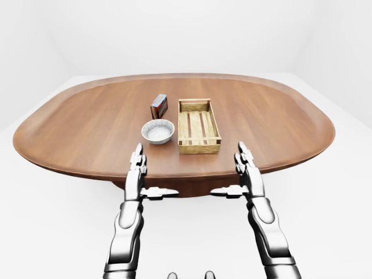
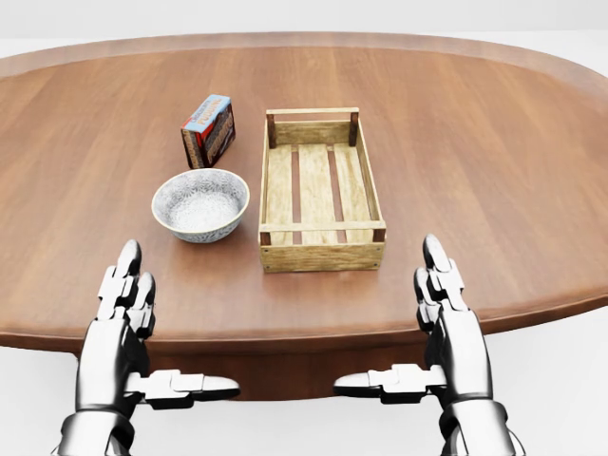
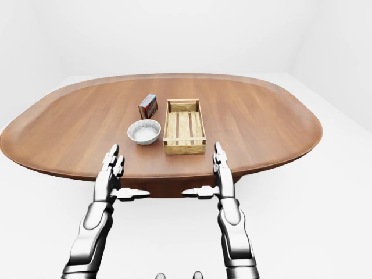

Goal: Pick up the bowl on the left and put it in the tray.

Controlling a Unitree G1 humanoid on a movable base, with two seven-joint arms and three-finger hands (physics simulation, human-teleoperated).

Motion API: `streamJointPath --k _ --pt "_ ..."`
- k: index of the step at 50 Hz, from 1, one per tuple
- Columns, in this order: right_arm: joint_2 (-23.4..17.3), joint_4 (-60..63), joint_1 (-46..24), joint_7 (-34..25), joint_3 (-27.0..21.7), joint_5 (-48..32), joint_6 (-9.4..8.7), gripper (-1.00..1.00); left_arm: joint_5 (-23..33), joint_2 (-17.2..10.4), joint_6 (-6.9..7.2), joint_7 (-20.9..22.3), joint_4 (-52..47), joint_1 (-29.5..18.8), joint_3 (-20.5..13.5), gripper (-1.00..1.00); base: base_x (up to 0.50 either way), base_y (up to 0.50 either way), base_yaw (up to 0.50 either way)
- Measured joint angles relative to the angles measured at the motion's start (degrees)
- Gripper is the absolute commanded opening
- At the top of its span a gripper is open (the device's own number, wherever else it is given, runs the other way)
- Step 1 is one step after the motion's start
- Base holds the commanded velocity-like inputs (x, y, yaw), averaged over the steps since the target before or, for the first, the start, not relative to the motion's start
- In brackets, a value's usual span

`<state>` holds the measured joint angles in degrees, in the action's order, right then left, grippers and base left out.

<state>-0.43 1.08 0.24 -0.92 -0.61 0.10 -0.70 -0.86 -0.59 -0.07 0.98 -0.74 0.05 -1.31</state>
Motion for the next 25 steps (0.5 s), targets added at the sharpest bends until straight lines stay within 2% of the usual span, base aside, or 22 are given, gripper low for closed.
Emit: streamJointPath --k 7,12,19,25 --pt "-0.4 1.8 0.4 -0.9 -0.5 -0.1 -1.26 0.97 -1.0 -0.7 -0.02 0.7 -1.1 -0.2 -1.7 1.00 0.00 0.00 0.00" --pt "-0.6 3.2 0.6 -1.5 -0.9 -0.2 -2.32 0.97 -2.0 -1.2 0.48 0.8 -2.3 -0.5 -2.9 1.00 0.00 0.00 0.00" --pt "-0.9 5.5 0.7 -2.0 -1.6 -0.4 -4.25 0.96 -3.9 -1.8 2.43 1.0 -5.9 -0.5 -4.7 1.00 0.00 0.00 0.00" --pt "-1.2 8.1 0.8 -2.4 -2.1 -0.8 -4.30 0.96 -5.5 -2.4 4.68 1.0 -9.5 -0.7 -6.6 1.00 0.00 0.00 0.00"
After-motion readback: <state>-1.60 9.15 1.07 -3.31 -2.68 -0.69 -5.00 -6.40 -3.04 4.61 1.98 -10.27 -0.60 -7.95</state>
